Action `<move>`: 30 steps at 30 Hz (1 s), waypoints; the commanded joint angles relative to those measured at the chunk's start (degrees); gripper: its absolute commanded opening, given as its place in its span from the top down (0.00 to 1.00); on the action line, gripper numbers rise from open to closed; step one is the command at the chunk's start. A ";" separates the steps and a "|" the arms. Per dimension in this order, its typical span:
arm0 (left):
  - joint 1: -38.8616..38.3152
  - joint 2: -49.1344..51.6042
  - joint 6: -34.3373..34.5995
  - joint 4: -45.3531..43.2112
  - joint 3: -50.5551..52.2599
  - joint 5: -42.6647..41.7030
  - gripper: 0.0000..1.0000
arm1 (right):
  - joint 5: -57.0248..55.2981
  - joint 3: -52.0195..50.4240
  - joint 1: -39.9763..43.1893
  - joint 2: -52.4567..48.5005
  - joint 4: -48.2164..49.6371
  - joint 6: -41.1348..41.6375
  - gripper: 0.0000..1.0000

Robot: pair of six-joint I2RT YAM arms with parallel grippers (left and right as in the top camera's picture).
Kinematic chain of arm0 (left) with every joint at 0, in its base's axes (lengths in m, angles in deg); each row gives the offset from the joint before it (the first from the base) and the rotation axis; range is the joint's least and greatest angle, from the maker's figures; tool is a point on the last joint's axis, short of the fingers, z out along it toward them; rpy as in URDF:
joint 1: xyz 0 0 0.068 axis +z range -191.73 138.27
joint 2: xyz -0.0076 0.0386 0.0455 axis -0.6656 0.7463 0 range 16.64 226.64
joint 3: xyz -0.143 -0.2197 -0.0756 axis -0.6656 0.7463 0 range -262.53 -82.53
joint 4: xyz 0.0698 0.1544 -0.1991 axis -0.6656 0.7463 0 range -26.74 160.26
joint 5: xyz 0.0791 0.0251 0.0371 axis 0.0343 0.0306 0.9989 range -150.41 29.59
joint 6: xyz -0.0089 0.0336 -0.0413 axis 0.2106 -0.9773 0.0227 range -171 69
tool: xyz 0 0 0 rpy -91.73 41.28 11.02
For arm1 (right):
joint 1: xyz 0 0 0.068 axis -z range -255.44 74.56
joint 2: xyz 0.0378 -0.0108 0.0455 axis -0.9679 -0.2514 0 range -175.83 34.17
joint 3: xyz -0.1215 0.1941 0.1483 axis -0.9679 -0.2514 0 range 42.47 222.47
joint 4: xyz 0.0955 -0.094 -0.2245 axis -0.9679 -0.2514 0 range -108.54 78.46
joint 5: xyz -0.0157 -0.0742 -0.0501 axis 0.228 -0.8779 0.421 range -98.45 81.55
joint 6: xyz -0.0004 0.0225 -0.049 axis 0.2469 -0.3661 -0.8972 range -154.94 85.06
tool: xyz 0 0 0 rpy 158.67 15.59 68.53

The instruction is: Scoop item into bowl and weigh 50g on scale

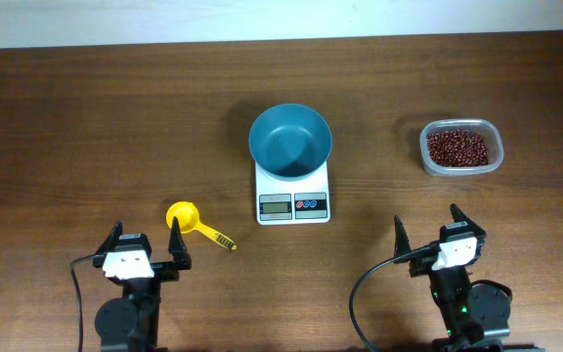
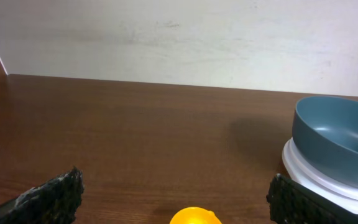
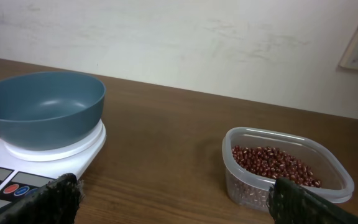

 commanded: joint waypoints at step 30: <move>-0.09 21.73 5.29 29.05 -34.58 -11.21 0.01 | -0.48 -0.52 -0.33 0.55 0.04 0.22 0.01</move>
